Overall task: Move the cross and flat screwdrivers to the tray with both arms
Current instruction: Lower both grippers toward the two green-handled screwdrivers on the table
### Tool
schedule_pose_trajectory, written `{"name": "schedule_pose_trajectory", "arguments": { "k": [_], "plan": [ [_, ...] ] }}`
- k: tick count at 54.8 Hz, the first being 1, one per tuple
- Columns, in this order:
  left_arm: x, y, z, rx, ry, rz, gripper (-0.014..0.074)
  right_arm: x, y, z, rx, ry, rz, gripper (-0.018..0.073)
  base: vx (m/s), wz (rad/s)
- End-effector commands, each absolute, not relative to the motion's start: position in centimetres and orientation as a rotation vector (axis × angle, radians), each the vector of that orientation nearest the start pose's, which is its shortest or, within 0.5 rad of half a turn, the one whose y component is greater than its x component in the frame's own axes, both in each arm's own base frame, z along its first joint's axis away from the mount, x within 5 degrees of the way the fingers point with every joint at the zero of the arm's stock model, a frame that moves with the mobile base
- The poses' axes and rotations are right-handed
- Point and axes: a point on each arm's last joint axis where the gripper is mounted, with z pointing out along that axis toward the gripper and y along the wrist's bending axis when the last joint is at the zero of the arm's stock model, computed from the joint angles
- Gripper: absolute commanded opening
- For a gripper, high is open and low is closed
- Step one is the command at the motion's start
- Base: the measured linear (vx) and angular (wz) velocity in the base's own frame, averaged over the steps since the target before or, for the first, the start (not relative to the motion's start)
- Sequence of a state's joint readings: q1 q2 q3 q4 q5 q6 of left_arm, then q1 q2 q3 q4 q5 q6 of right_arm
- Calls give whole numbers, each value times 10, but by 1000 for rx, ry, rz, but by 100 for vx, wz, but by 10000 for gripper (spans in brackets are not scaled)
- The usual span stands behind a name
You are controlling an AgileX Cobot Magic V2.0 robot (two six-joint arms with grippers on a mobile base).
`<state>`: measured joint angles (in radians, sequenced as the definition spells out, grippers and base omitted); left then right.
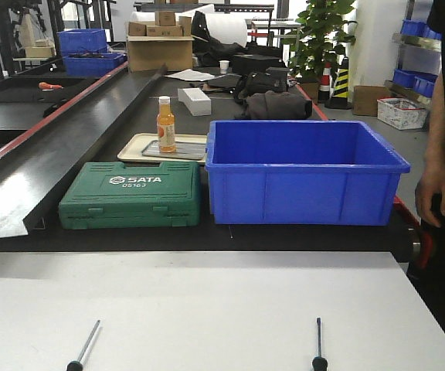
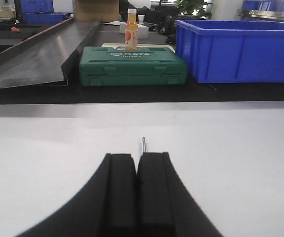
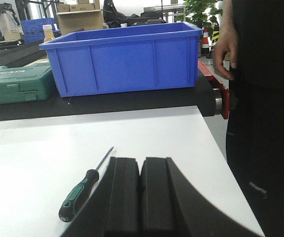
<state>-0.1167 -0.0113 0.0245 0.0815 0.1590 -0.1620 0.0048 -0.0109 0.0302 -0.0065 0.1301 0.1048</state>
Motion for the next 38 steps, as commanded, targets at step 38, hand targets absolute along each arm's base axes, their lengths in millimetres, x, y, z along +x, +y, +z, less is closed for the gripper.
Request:
{"name": "schedule_pose_trajectory", "arguments": {
  "k": [38],
  "plan": [
    [55,-6,210,14,1521,-171,-6,57,0,197,73,1559,68,-8,0,0]
  ]
}}
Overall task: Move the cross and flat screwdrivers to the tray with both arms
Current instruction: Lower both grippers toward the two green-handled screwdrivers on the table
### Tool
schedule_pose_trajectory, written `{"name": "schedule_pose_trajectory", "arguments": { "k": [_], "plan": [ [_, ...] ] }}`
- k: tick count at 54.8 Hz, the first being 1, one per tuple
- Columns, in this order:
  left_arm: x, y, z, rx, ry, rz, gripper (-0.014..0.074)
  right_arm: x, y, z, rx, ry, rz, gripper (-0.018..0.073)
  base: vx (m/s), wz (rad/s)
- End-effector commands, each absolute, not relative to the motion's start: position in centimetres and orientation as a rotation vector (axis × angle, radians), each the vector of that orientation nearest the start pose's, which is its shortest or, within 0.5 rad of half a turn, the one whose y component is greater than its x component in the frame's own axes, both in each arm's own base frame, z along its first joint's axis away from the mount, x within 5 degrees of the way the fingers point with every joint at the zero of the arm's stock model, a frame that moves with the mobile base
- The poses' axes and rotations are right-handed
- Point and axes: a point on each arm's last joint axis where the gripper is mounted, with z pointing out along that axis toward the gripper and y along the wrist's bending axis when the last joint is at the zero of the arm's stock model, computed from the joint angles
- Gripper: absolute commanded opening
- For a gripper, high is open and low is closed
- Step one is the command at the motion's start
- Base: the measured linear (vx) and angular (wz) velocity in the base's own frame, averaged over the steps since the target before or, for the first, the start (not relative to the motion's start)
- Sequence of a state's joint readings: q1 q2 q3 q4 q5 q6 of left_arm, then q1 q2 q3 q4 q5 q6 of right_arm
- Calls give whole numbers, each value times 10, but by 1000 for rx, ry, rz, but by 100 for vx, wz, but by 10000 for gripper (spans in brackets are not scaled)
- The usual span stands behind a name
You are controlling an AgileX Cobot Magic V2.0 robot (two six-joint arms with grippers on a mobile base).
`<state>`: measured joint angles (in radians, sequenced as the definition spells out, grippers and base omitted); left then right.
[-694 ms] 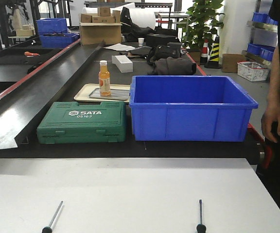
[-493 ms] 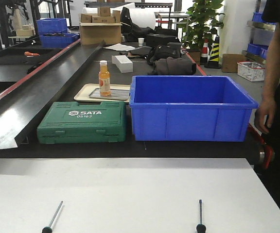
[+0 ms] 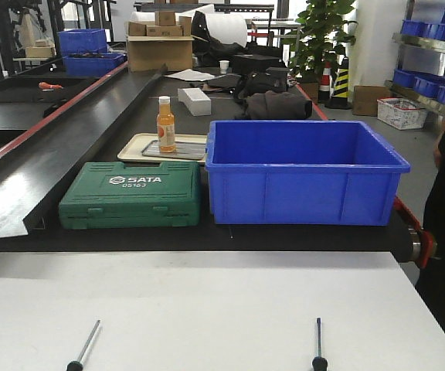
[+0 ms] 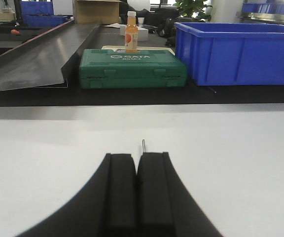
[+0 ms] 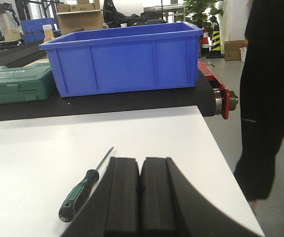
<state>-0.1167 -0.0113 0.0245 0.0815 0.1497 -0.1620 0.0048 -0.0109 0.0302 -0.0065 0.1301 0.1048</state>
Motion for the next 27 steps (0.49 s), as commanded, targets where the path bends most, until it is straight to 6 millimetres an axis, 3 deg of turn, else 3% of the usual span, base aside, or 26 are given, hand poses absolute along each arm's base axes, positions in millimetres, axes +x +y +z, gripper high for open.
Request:
{"name": "schedule_pose_trajectory", "arguments": {
  "k": [1,21,27],
  "plan": [
    [55,-6,210,15,1515,-172,-6,57,0,197,73,1559,68,-8,0,0],
    [51,-7,232,20,1276,-205,-6,57,0,204,60,1481,64,-8,0,0],
    [48,-7,243,20,1233,-209,-1,56,0,215,82,1378,96,-8,0,0]
  ]
}}
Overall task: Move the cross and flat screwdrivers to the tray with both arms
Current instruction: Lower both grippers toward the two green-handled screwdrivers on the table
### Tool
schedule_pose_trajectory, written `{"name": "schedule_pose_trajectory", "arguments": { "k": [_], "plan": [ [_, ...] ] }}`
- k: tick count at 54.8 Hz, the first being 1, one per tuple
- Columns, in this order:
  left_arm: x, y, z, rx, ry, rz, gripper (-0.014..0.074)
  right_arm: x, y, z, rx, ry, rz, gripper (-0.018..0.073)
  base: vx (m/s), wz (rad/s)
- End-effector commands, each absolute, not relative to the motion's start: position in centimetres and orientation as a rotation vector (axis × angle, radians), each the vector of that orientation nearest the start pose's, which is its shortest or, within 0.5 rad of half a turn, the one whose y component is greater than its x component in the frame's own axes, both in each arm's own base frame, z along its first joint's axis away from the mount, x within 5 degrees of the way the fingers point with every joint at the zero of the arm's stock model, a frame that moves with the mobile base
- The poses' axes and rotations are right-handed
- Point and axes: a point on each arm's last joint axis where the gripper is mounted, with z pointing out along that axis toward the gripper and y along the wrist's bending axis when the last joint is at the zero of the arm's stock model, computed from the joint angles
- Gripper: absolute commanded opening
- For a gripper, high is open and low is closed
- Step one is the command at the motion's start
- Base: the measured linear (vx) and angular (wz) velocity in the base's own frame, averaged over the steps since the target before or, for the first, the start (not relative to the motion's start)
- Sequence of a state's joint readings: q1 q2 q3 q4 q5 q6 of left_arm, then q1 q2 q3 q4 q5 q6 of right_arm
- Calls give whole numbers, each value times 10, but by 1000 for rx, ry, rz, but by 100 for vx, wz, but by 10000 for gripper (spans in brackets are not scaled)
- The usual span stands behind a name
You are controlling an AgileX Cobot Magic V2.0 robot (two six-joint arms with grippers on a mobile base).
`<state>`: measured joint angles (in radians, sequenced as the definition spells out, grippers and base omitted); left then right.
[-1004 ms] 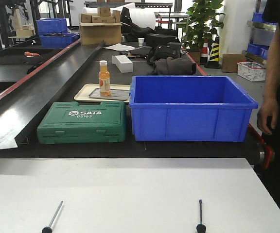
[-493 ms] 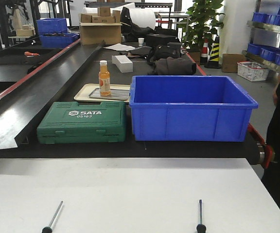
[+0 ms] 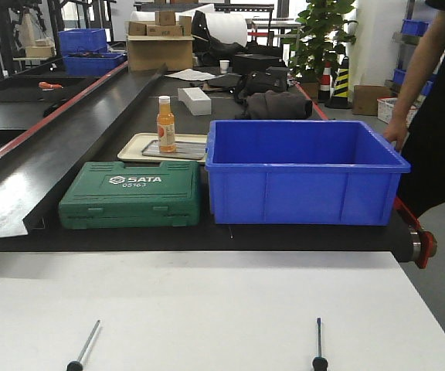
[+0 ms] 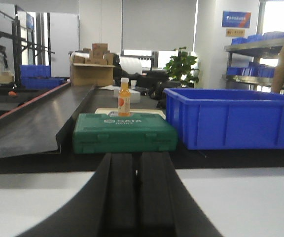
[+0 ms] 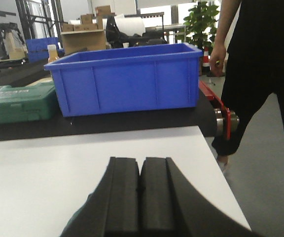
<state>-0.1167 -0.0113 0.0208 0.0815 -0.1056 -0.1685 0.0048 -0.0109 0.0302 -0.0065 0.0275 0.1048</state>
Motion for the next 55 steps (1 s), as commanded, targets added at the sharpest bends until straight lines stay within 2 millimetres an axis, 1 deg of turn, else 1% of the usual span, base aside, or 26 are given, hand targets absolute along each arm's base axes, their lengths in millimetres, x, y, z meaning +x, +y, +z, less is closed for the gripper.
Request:
{"name": "schedule_pose_trajectory", "arguments": {
  "k": [1,6,13,16,18,22,26,30,32,35,39,43,49,55],
  "plan": [
    [47,-7,246,20,1226,-209,1,55,0,217,91,1366,107,-8,0,0],
    [44,-6,261,17,1223,-206,16,55,0,236,114,1364,131,-8,0,0],
    [43,-5,289,7,1318,-193,70,62,0,272,101,1467,108,-8,0,0],
    [47,-5,301,4,1361,-188,102,68,0,285,95,1522,95,-8,0,0],
    [51,-6,312,4,1377,-186,134,73,0,293,93,1555,90,-6,0,0],
    [61,-7,332,4,1392,-185,202,89,-1,309,68,1618,55,-1,0,0],
    [79,-9,344,4,1439,-182,277,107,-1,314,62,1665,45,7,0,0],
    [99,-11,345,5,1514,-178,334,123,-1,313,65,1703,47,24,0,0],
    [111,-13,341,6,1559,-175,358,131,-1,309,66,1726,47,36,0,0],
    [123,-14,335,6,1611,-172,377,143,-1,302,69,1771,49,62,0,0],
    [141,-17,324,7,1691,-166,381,158,-1,290,72,1848,47,113,0,0],
    [157,-19,313,7,1762,-163,381,172,-1,278,75,1915,46,179,0,0],
    [176,-21,296,7,1866,-156,381,189,-1,260,76,1999,44,286,0,0],
    [199,-23,281,6,2015,-137,392,205,-1,241,108,2069,60,393,0,0]
  ]
}}
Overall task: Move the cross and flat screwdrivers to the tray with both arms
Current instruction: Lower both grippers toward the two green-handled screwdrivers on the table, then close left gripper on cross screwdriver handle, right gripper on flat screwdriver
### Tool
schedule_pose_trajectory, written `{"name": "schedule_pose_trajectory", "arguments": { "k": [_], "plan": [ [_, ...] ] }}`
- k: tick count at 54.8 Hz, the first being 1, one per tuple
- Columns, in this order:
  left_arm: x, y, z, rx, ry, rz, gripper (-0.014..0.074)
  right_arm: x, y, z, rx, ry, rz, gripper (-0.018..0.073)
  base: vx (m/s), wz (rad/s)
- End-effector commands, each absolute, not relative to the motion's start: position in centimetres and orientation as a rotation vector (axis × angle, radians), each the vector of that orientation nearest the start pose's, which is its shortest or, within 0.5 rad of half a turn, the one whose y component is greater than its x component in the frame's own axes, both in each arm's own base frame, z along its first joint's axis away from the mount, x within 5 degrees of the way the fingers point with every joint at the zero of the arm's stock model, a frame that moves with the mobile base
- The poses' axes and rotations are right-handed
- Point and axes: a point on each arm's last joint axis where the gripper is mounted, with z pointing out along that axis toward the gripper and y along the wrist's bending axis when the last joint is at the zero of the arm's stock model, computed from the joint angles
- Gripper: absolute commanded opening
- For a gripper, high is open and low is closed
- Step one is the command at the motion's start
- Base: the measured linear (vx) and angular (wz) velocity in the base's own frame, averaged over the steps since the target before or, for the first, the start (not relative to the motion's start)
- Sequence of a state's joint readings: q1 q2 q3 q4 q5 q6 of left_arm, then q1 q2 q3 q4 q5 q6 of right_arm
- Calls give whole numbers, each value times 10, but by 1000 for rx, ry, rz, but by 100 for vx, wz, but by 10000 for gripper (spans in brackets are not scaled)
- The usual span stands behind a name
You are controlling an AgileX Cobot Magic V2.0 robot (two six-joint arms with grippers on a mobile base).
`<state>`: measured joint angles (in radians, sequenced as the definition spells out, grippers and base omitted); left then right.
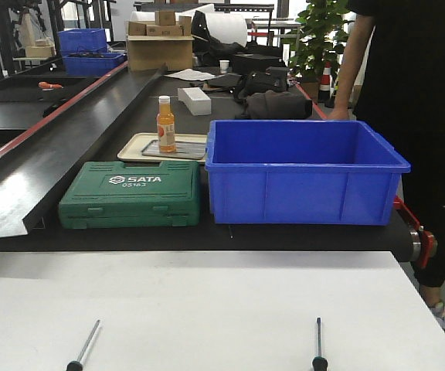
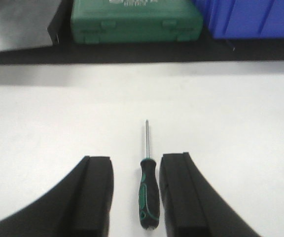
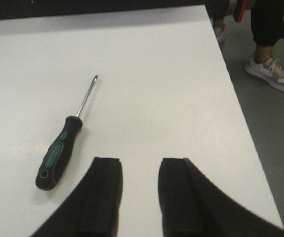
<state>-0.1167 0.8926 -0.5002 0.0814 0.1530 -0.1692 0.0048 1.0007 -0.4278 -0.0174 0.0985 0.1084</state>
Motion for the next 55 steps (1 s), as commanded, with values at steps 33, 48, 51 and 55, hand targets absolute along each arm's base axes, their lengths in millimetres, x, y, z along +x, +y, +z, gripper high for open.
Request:
{"name": "schedule_pose_trajectory", "arguments": {
  "k": [33,48,51,55],
  "plan": [
    [360,-46,230,228,2599,-63,487,210,0,217,226,2224,113,498,0,0],
    [395,-56,199,241,2652,-144,487,210,0,217,229,2224,115,498,0,0],
    [399,-56,193,241,2663,-144,487,210,0,217,229,2224,115,498,0,0],
    [402,-56,182,242,2684,-142,487,210,0,217,229,2224,115,498,0,0]
  ]
}}
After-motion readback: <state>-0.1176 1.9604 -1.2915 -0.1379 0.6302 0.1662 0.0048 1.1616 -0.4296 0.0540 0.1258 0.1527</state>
